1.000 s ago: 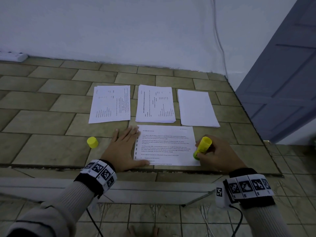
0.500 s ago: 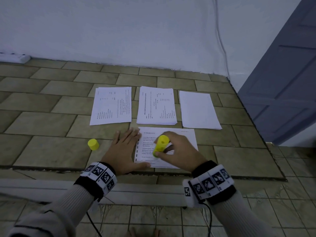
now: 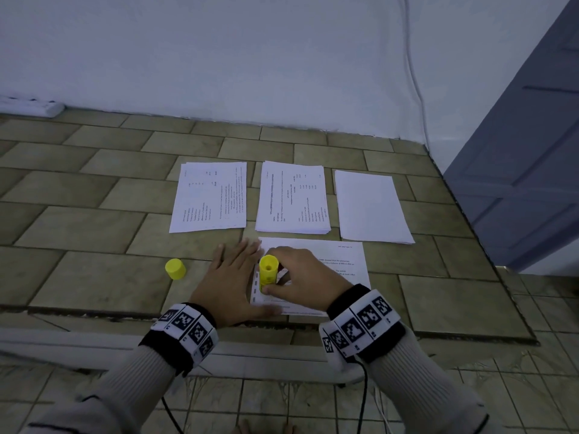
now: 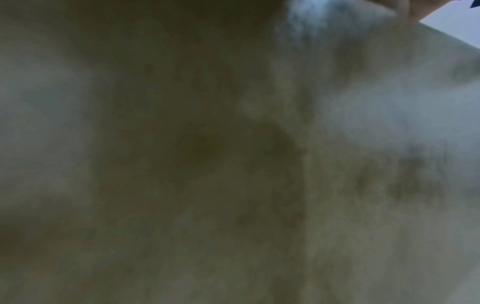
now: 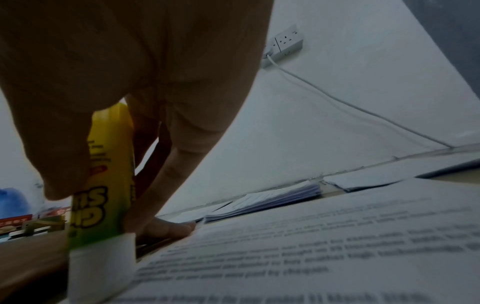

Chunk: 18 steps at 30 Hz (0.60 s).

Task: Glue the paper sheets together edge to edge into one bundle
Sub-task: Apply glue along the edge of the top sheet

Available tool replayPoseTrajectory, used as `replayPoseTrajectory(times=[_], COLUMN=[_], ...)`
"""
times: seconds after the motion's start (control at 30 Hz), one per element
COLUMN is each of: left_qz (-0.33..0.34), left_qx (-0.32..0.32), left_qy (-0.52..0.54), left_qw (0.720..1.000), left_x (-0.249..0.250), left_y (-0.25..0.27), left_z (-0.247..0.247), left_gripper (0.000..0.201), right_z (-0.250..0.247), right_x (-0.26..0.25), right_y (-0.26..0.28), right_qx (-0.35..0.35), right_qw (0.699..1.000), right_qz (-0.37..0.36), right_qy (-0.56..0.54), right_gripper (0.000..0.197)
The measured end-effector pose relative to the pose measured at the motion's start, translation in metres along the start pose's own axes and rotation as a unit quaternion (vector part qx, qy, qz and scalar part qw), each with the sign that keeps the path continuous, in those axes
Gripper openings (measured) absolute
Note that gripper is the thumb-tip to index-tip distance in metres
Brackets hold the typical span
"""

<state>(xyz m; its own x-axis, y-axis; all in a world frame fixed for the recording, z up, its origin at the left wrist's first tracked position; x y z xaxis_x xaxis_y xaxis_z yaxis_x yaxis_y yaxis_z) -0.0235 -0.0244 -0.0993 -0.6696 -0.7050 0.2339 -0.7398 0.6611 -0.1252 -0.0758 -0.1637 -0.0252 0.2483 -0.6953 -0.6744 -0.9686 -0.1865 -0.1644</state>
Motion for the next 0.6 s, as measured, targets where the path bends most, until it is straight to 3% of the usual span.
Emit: replayPoseTrajectory(times=[0.27, 0.6], left_qz=[-0.002, -0.007], left_qx=[-0.007, -0.012], left_qy=[-0.005, -0.007], left_qw=[1.000, 1.000], left_x=[0.000, 0.001], left_y=[0.001, 0.001], left_z=[0.000, -0.003], left_gripper=[0.129, 0.132], right_z=[-0.012, -0.019], right_x=[0.018, 0.041], right_y=[-0.039, -0.059], right_qx=[0.005, 0.087], right_qw=[0.999, 0.992], right_qz=[0.038, 0.086], right_qy=[0.010, 0.014], right_gripper=[0.018, 0.018])
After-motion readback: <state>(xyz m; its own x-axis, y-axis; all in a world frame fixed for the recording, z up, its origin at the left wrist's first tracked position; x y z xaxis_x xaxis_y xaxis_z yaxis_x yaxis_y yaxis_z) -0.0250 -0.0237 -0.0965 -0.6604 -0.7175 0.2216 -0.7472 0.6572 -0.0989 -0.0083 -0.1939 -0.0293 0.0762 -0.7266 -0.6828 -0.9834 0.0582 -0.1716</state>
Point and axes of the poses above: each hand's wrist, its own y-axis away from the middle knuckle, its own z-axis out of the palm, x = y × z, the point moved 4 cm from there along -y, towards the middle knuckle, and after that the axes turned 10 degrees about x, right-handed, at the moved point
